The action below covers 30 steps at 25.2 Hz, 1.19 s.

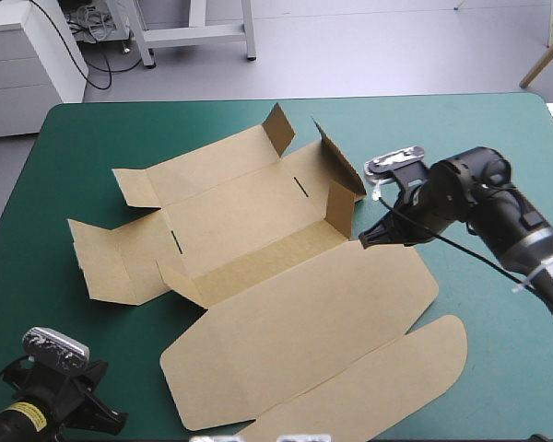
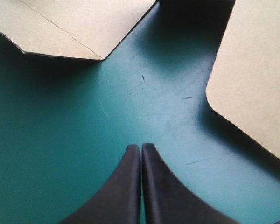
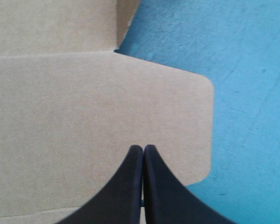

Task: Fold the box

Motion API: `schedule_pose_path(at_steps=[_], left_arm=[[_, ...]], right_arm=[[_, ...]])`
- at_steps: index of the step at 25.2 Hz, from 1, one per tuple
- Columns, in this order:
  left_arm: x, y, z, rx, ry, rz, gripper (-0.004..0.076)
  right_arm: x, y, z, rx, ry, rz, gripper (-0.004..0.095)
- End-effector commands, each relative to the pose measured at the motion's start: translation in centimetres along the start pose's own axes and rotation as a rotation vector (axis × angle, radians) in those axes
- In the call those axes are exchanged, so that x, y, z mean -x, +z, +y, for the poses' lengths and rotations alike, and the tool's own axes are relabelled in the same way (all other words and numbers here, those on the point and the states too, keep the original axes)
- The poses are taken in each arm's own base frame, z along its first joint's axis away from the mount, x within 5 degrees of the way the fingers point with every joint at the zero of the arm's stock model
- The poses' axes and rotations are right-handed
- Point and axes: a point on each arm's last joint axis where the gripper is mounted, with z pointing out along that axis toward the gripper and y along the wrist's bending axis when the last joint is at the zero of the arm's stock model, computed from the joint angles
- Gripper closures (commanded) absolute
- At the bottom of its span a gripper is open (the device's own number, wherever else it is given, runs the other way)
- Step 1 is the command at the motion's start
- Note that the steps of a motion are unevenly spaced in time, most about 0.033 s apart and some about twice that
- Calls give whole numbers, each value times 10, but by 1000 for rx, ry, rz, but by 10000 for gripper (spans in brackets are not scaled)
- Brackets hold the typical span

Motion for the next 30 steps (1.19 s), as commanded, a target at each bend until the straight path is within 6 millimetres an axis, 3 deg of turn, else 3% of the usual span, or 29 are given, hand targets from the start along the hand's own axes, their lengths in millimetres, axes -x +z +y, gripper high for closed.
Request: schedule_pose_path(at_steps=[1,3,5,9,15,30], left_arm=[[10,-3,1,5,-13,-63,734],[10,-3,1,5,-13,-63,734],[10,-3,1,5,-13,-63,734],[10,-3,1,5,-10,-66,734],[10,-3,1,2,-12,-66,734],[10,-3,1,1,-15,-66,734]], right_arm=[[-7,-42,-19,-31,57,-142,928],[-17,-61,-30,-39,87,-197,928],[-28,-83,-29,7,101,-268,928],[-36,-98,-23,43,105,-319,928],[-36,-94,-16,112,41,-317,928],[-39,-85,-17,95,-41,-289,906]])
